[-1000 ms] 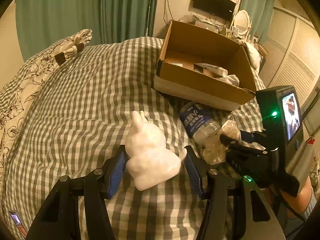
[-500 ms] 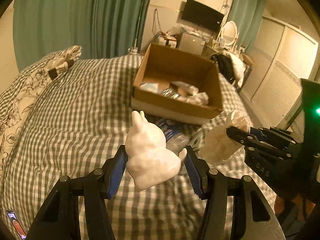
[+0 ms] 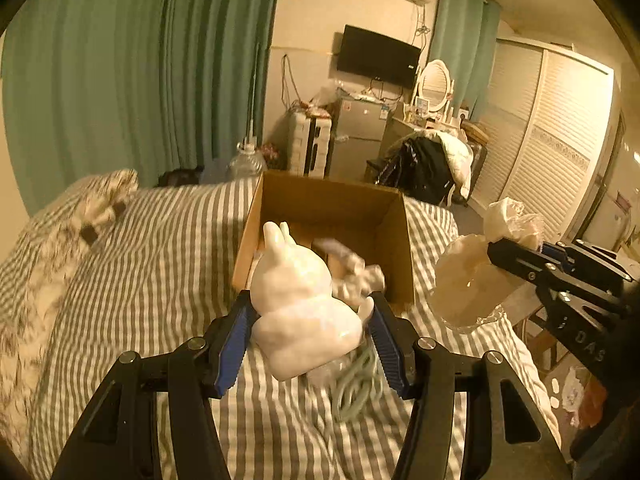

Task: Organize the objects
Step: 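Carry the bunny and lace cloth into the box and open both grippers, then move both grippers back toward the hanger and water bottle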

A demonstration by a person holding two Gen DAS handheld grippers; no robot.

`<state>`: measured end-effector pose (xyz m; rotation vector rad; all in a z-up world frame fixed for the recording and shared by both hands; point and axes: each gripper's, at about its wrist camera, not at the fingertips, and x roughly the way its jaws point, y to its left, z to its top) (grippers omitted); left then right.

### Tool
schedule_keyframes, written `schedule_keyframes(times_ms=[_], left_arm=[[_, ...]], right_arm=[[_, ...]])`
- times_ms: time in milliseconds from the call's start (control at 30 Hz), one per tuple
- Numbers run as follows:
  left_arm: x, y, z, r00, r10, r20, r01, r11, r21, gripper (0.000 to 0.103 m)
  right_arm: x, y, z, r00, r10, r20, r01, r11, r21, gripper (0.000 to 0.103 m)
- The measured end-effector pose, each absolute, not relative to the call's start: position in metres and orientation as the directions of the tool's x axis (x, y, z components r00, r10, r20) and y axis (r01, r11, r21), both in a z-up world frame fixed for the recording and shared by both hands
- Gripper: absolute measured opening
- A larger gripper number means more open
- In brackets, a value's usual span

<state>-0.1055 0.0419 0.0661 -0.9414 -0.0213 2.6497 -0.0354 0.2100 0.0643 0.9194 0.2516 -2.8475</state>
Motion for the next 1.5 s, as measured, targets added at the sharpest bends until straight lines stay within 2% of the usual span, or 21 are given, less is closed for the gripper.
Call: schedule_keyframes(times_ms=[333,500,667,733,767,800,833,867,933,1067,1200,1500], left_arm=[[-0.194,0.063,0.059,-0.737,0.290,-0.610,-0.292,-0.951,-0.100,0.058],[-0.231,0.071,0.036,-0.728,0.269,-0.631,-0.294,-0.953,-0.067,0.058],[-0.262,0.072,0.009,-0.713,0.276,-0.645,-0.284,-0.954,-0.095,0.059],[-0.270,0.069,0.000,-0.706,0.286,-0.648,-0.271,-0.954,-0.126,0.061],[-0.272,0.068,-0.003,-0.703,0.293,-0.648,-0.270,-0.953,-0.138,0.069],[-0.273,0.066,-0.007,-0.700,0.296,-0.650,-0.268,-0.952,-0.145,0.075],[-0.273,0.064,-0.009,-0.703,0.290,-0.650,-0.261,-0.955,-0.143,0.087],[-0.270,0.061,-0.011,-0.715,0.265,-0.647,-0.238,-0.962,-0.131,0.092],[-0.267,0.057,-0.012,-0.716,0.242,-0.654,-0.220,-0.968,-0.118,0.093],[-0.252,0.047,-0.008,-0.698,0.221,-0.681,-0.203,-0.973,-0.107,0.093],[-0.215,0.036,0.010,-0.720,0.188,-0.668,-0.195,-0.979,-0.065,0.093],[-0.132,0.008,0.050,-0.774,0.133,-0.619,-0.162,-0.987,-0.009,0.103]], right_arm=[[-0.098,0.232,0.084,-0.842,-0.092,-0.532,0.173,-0.979,-0.106,0.015],[-0.143,0.237,0.071,-0.839,-0.100,-0.534,0.174,-0.981,-0.089,0.015],[-0.188,0.235,0.042,-0.820,-0.110,-0.561,0.182,-0.981,-0.073,0.015],[-0.200,0.235,0.030,-0.814,-0.119,-0.569,0.183,-0.981,-0.057,0.015],[-0.205,0.235,0.024,-0.813,-0.121,-0.569,0.180,-0.982,-0.049,0.017],[-0.210,0.235,0.018,-0.811,-0.120,-0.572,0.177,-0.983,-0.044,0.023],[-0.212,0.236,0.013,-0.806,-0.118,-0.580,0.174,-0.984,-0.043,0.031],[-0.213,0.236,0.008,-0.801,-0.116,-0.587,0.172,-0.984,-0.040,0.035],[-0.211,0.238,0.003,-0.797,-0.118,-0.592,0.167,-0.986,-0.028,0.055],[-0.198,0.247,0.007,-0.796,-0.110,-0.595,0.145,-0.989,-0.012,0.058],[-0.167,0.253,0.028,-0.811,-0.076,-0.579,0.116,-0.993,-0.032,0.068],[-0.083,0.246,0.070,-0.832,-0.007,-0.555,0.075,-0.992,-0.100,0.082]])
